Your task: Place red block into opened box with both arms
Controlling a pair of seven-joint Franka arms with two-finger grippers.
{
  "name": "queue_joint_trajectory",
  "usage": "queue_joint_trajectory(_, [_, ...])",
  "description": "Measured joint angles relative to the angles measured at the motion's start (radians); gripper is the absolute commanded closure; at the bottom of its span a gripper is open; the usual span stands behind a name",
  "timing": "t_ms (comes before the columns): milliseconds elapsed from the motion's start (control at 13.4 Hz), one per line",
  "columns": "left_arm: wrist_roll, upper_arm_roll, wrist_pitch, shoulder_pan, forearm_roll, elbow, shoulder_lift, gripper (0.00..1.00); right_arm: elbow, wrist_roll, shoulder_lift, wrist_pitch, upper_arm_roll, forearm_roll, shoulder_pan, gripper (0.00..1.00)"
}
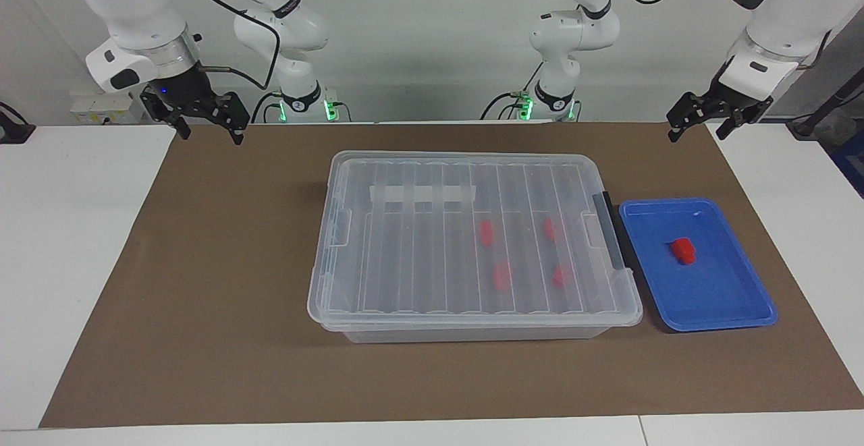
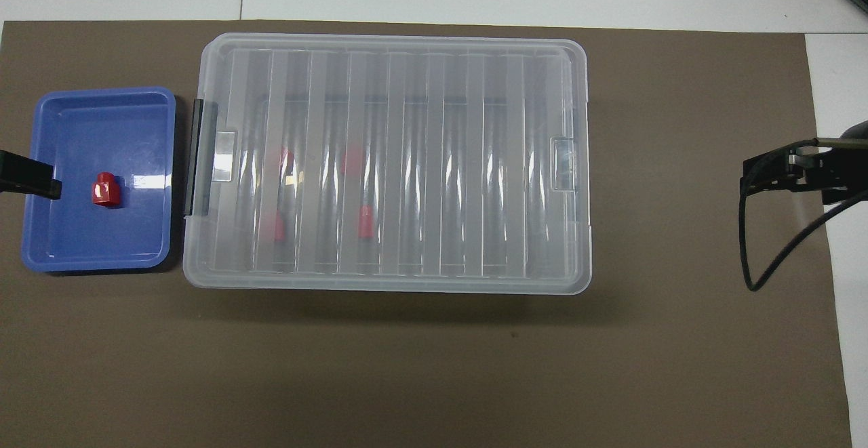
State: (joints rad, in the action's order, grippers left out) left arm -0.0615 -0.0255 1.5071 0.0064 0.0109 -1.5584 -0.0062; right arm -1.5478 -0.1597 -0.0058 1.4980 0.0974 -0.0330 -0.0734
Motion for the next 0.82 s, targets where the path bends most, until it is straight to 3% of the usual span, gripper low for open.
queue_joint_trajectory(448, [0.000, 0.000, 0.000, 0.000, 0.000, 0.000, 0.000, 0.00, -0.008, 0.000, 0.000, 0.027, 0.000, 0.000, 0.000, 0.00])
queue_joint_trajectory(822, [0.000, 0.000, 0.000, 0.000, 0.000, 0.000, 0.000, 0.00, -0.105, -0.011, 0.001, 0.166, 0.005, 0.001, 0.047, 0.01])
